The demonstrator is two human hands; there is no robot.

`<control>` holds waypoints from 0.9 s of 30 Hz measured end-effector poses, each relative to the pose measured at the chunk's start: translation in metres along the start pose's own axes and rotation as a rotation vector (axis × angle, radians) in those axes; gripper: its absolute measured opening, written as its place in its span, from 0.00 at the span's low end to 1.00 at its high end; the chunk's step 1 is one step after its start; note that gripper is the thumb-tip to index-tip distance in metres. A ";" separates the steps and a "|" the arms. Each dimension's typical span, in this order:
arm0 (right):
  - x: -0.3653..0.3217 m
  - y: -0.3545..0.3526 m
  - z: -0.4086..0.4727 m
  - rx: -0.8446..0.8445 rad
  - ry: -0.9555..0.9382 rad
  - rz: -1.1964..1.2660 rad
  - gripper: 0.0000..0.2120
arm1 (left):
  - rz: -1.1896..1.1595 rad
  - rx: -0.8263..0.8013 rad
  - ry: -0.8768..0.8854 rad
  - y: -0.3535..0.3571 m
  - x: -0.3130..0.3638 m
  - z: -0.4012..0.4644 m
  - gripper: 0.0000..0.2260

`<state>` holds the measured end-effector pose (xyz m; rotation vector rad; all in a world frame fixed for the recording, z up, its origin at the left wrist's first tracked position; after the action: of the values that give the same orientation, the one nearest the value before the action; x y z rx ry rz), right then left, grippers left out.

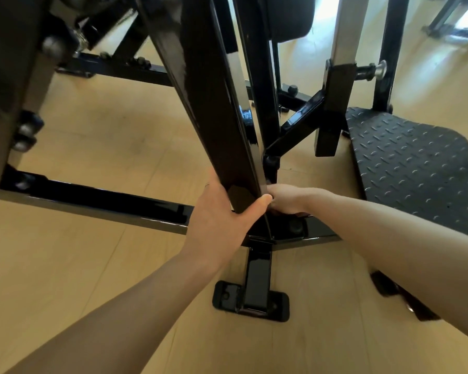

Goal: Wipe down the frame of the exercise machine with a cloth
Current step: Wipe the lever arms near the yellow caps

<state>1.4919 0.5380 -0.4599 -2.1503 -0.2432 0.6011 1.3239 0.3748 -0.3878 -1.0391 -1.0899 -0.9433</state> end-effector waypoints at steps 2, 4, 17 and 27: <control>-0.003 0.002 0.011 0.219 0.091 0.013 0.12 | -0.008 0.003 -0.006 0.000 0.000 -0.001 0.29; -0.007 0.003 0.017 0.414 0.239 0.072 0.13 | -0.027 0.002 -0.027 0.000 0.001 0.000 0.28; -0.039 -0.018 -0.019 -0.209 0.280 0.033 0.10 | 0.108 -0.152 -0.239 -0.025 0.013 -0.018 0.26; -0.028 -0.038 -0.089 0.008 0.353 0.562 0.23 | 0.792 -0.295 -0.342 -0.104 -0.007 -0.013 0.43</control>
<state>1.5135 0.4883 -0.3750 -2.2724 0.5704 0.5108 1.2266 0.3373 -0.3781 -1.7469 -0.6993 -0.2842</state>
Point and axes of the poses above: each hand's wrist, its own z-axis towards the middle knuckle, its own y-axis out of the palm, x = y × z, the point moved 1 cm from there along z, towards the middle knuckle, and after that the axes turned 14 degrees about -z, right-handed, at the moved point
